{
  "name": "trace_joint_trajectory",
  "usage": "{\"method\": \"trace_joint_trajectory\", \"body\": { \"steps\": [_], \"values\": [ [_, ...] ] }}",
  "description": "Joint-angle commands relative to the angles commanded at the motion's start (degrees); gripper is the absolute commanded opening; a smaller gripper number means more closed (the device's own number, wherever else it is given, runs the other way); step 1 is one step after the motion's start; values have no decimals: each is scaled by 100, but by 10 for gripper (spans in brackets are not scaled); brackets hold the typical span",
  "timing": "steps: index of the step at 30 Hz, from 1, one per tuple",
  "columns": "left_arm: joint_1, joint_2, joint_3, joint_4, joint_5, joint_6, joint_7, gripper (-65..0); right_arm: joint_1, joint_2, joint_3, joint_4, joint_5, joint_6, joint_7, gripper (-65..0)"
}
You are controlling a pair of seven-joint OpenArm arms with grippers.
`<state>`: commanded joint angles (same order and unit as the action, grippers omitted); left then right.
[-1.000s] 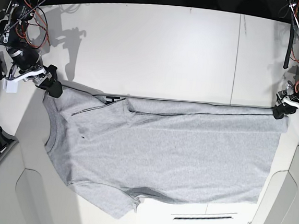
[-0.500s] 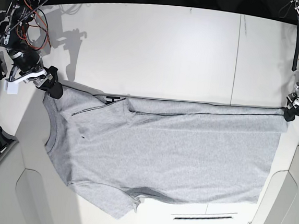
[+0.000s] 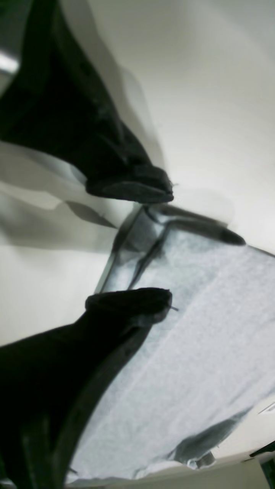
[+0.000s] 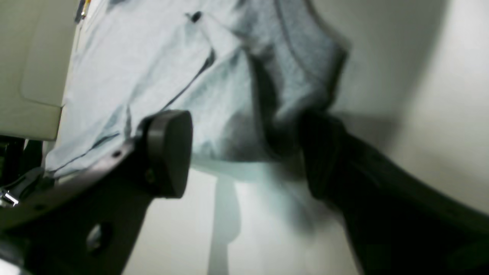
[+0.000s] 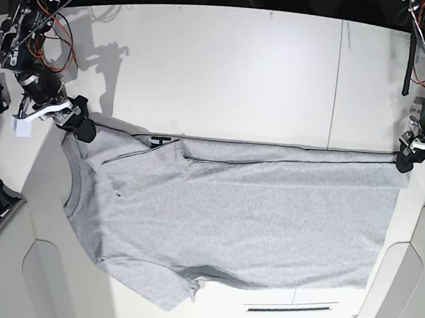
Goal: Fold the T-shirt properly
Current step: 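Lift the side edge with both grippers and fold it across the shirt, then drag the shirt with both grippers toward the robot, then release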
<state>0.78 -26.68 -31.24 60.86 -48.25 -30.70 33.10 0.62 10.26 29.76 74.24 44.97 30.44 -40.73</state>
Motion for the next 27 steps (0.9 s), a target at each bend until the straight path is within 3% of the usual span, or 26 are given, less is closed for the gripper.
{"method": "trace_joint_trajectory", "body": {
  "steps": [8, 15, 16, 19, 20, 23, 27],
  "values": [
    [0, 0, 210, 2, 11, 2, -245, -268, 175, 0, -129, -22, -125, -28, 118, -206],
    [-164, 0, 210, 2, 240, -2, -245, -613, 175, 2, -140, -22, -560, -26, 391, -221],
    [-190, 0, 210, 2, 289, 0, -245, -650, 175, 2, -140, -22, -566, -28, 424, -295],
    [-208, 0, 210, 2, 315, -48, -245, -650, 175, 2, -140, -22, -577, -15, 448, -596],
    [-205, 0, 210, 2, 321, -94, -245, -650, 175, 2, -140, -22, -577, -9, 511, -650],
    [-205, -4, 210, 2, 424, -304, -247, -650, 177, 2, -140, -22, -577, 90, 632, -650],
    [-199, -101, 210, 79, 529, -302, -245, -650, 186, 7, -138, 4, -575, 243, 584, -650]
  ]
}}
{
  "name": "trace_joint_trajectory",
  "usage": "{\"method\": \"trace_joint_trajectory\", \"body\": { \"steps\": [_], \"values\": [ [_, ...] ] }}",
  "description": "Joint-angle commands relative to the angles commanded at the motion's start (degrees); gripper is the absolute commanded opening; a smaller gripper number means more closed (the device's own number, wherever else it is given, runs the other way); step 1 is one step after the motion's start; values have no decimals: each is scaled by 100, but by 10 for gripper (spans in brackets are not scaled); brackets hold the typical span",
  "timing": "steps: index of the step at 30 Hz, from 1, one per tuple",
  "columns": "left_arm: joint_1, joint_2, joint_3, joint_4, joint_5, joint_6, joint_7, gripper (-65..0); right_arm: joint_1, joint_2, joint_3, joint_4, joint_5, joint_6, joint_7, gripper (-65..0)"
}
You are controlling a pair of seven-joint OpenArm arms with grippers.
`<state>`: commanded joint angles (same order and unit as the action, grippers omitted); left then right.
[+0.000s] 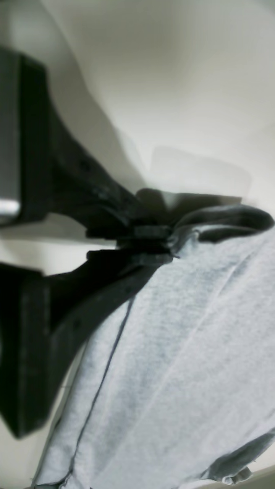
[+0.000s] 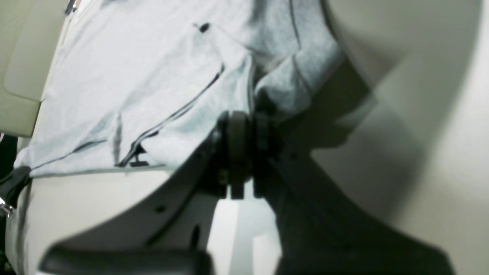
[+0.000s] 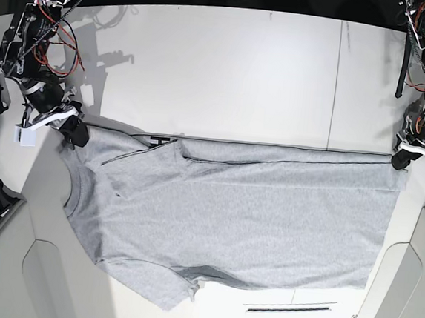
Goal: Fold the T-shirt properly
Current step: 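Drag the shirt with both grippers toward the robot, then release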
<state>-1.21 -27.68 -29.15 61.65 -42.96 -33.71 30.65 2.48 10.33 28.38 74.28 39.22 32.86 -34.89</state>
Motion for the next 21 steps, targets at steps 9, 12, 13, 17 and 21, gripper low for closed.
{"method": "trace_joint_trajectory", "body": {
  "steps": [9, 12, 13, 17, 21],
  "values": [
    [503, -203, -11, 951, 177, 4, 219, -650, -258, 109, 44, 527, 92, 0, -599, -650],
    [737, -289, -13, 1266, 175, 4, 251, -650, -444, 129, 44, 866, 330, 2, -874, -650],
    [822, -315, -13, 1373, 177, 4, 315, -650, -533, 138, 52, 962, 328, 2, -885, -650],
    [1054, -332, -13, 1788, 168, 4, 614, -650, -809, 219, 52, 1213, 350, 2, -885, -650],
    [1482, -363, -20, 2210, 170, 4, 693, -650, -1217, 356, 70, 1484, 479, 7, -890, -650]
  ]
}}
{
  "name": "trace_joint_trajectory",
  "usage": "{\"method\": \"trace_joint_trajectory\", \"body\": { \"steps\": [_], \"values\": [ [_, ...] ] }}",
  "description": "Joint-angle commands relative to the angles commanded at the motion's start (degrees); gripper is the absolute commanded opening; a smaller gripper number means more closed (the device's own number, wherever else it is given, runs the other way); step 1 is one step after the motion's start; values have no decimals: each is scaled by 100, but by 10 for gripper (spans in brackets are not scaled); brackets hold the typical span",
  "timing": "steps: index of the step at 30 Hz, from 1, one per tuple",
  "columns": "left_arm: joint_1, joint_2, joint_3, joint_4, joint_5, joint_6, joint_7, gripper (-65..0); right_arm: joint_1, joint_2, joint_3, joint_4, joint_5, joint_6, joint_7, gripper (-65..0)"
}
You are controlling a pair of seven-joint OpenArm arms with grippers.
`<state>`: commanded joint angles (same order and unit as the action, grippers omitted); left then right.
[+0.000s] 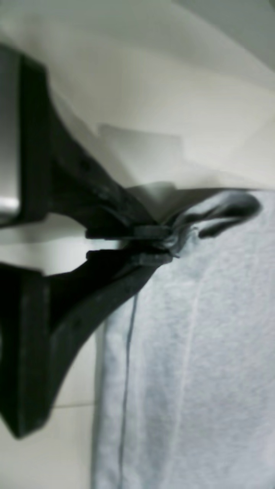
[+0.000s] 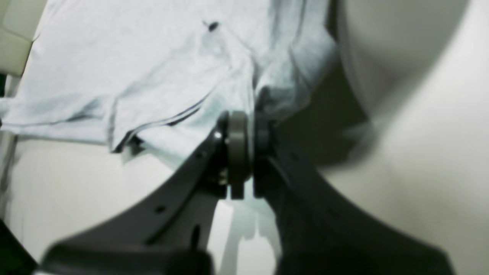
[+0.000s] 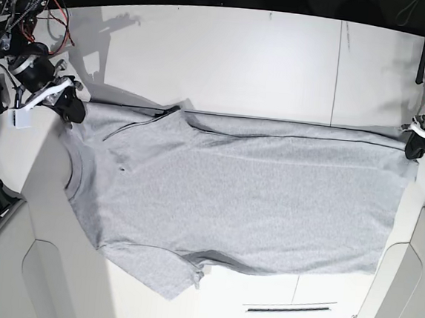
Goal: Fold the T-shirt properly
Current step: 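Drag the shirt with both grippers toward the robot, then release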
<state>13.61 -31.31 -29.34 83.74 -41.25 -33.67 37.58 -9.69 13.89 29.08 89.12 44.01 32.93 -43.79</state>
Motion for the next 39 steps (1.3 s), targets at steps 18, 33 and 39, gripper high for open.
{"method": "trace_joint_trajectory", "body": {
  "steps": [18, 33, 39],
  "values": [
    [1770, 2, -527, 868, -225, -2, 216, -650, -1305, 74, 221, 625, 485, 37, -367, -650],
    [2041, 179, -529, 876, -415, -179, 509, -650, -1751, 444, 389, 632, 750, 94, -516, -650],
    [2199, 179, -529, 887, -522, -293, 555, -650, -1974, 651, 509, 629, 776, 94, -555, -650]
  ]
}}
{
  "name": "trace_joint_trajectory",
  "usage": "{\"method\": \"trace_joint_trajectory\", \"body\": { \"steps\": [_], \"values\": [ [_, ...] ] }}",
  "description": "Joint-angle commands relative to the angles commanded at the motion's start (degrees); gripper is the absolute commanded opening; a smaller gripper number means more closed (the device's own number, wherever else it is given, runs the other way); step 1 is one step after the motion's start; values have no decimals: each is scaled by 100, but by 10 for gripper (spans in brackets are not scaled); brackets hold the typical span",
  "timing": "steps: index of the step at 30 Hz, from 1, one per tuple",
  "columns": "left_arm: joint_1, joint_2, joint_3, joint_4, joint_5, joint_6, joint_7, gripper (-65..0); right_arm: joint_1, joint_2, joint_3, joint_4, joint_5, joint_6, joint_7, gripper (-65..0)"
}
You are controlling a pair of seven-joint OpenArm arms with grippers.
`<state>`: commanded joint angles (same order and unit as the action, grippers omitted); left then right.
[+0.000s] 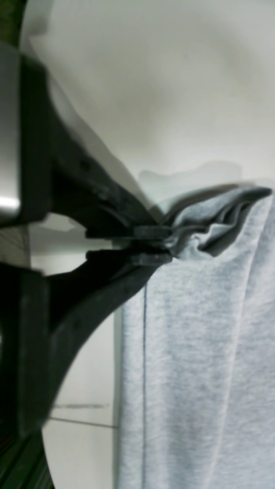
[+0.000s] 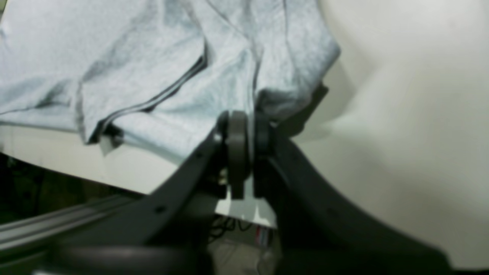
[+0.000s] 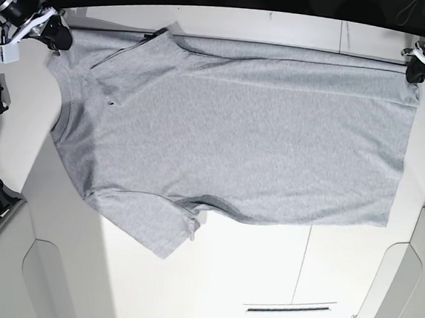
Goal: Fold the T-shirt properly
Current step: 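Drag the shirt with both grippers toward the robot, then release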
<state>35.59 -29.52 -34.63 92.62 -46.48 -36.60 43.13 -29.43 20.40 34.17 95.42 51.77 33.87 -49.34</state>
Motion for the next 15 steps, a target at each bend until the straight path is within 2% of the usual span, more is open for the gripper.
{"method": "trace_joint_trajectory", "body": {
  "steps": [3, 15],
  "values": [
    [17, 0, 0, 0, 0, -61, 221, -650, 0, 98, 0, 0, -13, 0, -109, -650],
    [90, 2, 0, 0, -4, -72, 162, -650, 7, 162, 0, 0, -11, -4, -79, -650]
  ]
}}
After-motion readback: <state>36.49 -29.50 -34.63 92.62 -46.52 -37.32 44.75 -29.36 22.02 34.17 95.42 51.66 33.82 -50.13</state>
